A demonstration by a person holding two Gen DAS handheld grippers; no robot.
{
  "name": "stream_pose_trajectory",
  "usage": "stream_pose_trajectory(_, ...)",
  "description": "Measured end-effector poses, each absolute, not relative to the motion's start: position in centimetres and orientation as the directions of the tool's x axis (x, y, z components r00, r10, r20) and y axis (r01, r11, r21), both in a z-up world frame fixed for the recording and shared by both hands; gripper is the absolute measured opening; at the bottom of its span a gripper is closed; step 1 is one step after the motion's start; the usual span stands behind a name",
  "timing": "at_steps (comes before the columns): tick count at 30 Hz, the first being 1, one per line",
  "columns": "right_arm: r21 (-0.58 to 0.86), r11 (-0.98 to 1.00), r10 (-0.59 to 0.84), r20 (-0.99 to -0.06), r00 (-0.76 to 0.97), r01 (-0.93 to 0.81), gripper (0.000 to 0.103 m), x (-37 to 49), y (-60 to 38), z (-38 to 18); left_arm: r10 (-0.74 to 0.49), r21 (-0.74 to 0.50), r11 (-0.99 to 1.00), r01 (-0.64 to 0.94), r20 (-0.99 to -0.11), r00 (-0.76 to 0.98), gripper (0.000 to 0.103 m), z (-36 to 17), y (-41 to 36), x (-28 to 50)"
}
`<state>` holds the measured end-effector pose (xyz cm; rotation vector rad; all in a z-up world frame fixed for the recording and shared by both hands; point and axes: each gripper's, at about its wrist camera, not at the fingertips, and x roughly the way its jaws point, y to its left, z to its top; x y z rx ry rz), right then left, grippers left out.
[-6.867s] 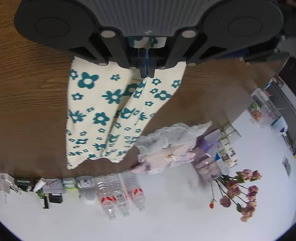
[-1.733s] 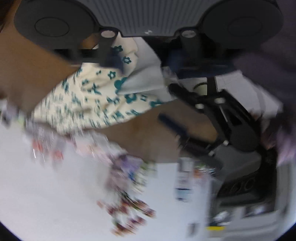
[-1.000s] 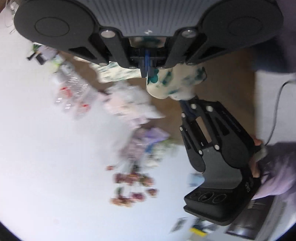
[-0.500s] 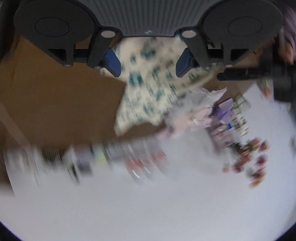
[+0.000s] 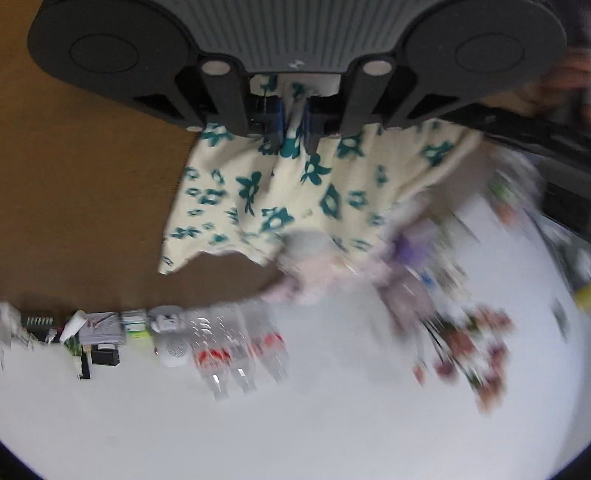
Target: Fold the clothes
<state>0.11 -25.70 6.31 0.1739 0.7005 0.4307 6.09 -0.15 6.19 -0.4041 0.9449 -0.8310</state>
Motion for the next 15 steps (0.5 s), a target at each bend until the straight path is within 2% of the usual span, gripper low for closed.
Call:
stream_pose_trajectory(1,0.264,0.918,0.396,-0.646,0.652,-0.296,0.021,1.2,-24.9,5.3,-0.757,-0.621,0.652,0.436,-0.565,0.328,0.032,5.4,0.0,6.5)
stream_pose_trajectory(2,0.237,0.929,0.368,-0.672,0.642,-0.285,0.020,1.3,-24.5,5.0,-0.740,-0.606,0.672,0.426,-0.581,0.339,0.038,4.6,0.2,7.0)
stream_pose_trajectory(3,0.228,0.929,0.369,-0.653,0.661,-0.293,0.027,0.5,-24.5,5.4,-0.725,-0.594,0.687,0.419,-0.593,0.350,0.043,3.9,0.5,7.3)
stream_pose_trajectory(4,0.225,0.927,0.374,-0.618,0.691,-0.301,0.043,-0.7,-24.9,6.1,-0.741,-0.607,0.671,0.427,-0.568,0.358,0.052,4.0,1.4,7.0)
stream_pose_trajectory(6,0.217,0.920,0.392,-0.539,0.746,-0.326,0.061,-2.8,-25.4,7.9,-0.781,-0.638,0.625,0.450,-0.498,0.377,0.063,4.5,3.4,6.3)
stream_pose_trajectory(7,0.199,0.911,0.411,-0.508,0.757,-0.361,0.061,-3.5,-25.1,8.9,-0.792,-0.653,0.609,0.449,-0.470,0.390,0.070,4.8,4.2,6.5)
stream_pose_trajectory(9,0.168,0.882,0.465,-0.464,0.754,-0.440,0.061,-4.6,-24.0,10.6,-0.797,-0.668,0.598,0.444,-0.437,0.417,0.070,5.2,5.3,7.1)
stream_pose_trajectory(11,0.160,0.819,0.553,-0.477,0.683,-0.551,0.062,-4.6,-21.1,11.3,-0.790,-0.652,0.609,0.452,-0.448,0.418,0.070,5.4,5.3,8.2)
stream_pose_trajectory(13,0.125,0.809,0.545,-0.528,0.652,-0.575,0.064,-3.7,-17.2,10.4,-0.764,-0.615,0.642,0.458,-0.470,0.441,0.070,5.4,5.5,8.5)
stream_pose_trajectory(14,0.103,0.813,0.524,-0.558,0.643,-0.573,0.063,-3.1,-15.2,9.7,-0.751,-0.596,0.659,0.460,-0.481,0.453,0.070,5.4,5.7,8.7)
stream_pose_trajectory(15,0.084,0.825,0.494,-0.585,0.643,-0.558,0.055,-2.6,-13.8,8.9,-0.737,-0.576,0.675,0.461,-0.491,0.465,0.069,5.5,5.8,8.9)
